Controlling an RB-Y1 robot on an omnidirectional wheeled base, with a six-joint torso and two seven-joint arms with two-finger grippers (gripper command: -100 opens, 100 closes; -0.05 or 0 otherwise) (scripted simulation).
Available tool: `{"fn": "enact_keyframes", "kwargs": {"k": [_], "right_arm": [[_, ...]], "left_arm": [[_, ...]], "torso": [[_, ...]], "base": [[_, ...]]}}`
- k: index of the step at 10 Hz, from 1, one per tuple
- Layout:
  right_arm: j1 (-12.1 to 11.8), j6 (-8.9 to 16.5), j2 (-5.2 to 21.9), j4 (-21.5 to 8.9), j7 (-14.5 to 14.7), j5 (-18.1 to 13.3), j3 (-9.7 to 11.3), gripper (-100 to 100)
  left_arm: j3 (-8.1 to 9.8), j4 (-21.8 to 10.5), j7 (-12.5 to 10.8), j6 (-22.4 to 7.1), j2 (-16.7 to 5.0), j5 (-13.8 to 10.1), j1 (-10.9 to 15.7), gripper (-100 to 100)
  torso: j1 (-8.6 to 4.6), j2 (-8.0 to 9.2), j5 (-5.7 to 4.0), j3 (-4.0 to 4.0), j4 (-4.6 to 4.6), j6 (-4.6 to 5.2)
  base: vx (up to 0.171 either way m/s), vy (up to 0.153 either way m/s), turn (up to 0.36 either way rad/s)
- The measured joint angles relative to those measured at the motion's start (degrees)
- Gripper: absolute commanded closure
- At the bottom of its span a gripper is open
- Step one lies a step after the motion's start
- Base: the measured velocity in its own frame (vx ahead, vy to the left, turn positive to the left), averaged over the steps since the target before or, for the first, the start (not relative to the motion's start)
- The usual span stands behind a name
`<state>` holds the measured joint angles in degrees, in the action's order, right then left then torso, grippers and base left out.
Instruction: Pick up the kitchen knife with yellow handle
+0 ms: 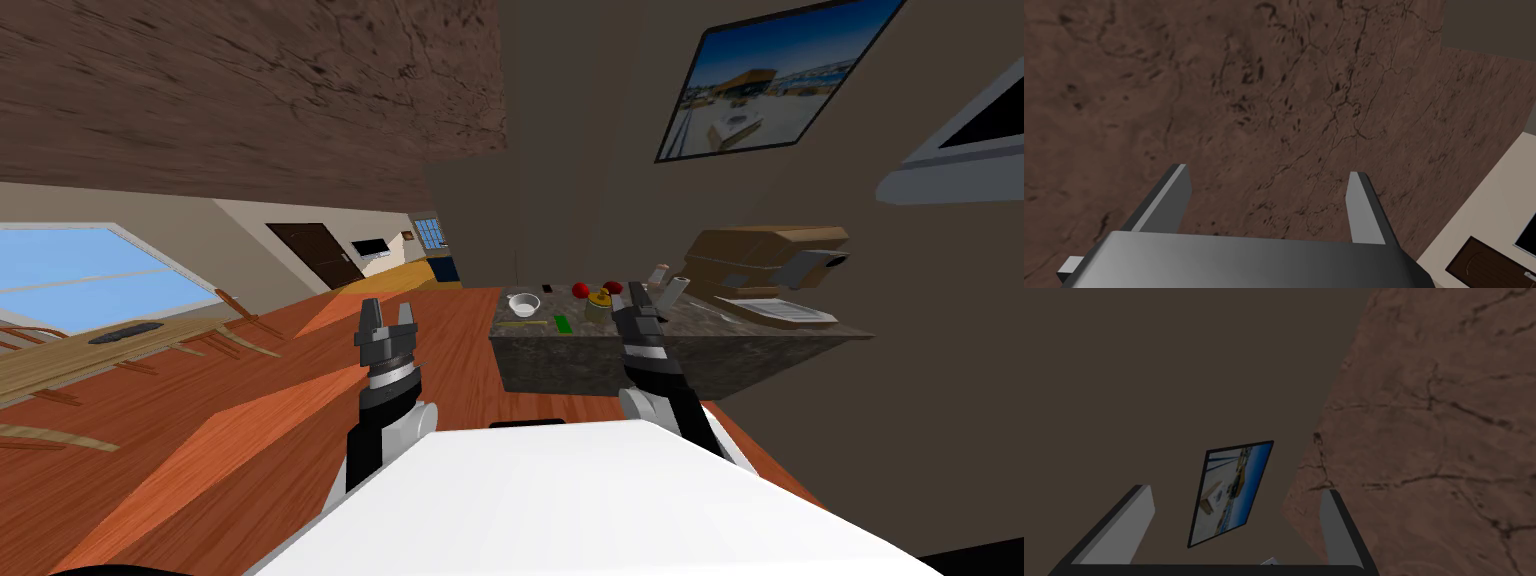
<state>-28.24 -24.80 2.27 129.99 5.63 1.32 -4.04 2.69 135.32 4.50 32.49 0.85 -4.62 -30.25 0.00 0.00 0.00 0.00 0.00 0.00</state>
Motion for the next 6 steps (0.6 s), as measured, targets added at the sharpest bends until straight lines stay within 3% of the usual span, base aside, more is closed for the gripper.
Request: {"fn": "enact_keyframes", "kwargs": {"k": [6], "right_arm": [[-2.85,0.89,9.51,-5.21,3.44,-5.05,-0.80,-100]], "left_arm": [[-0.01,0.00,0.00,0.00,0.01,0.00,0.00,0]], "torso": [[0.51,-0.03,0.12,-0.02,0.00,-0.01]], "base": [[-0.001,0.106,0.054]]}}
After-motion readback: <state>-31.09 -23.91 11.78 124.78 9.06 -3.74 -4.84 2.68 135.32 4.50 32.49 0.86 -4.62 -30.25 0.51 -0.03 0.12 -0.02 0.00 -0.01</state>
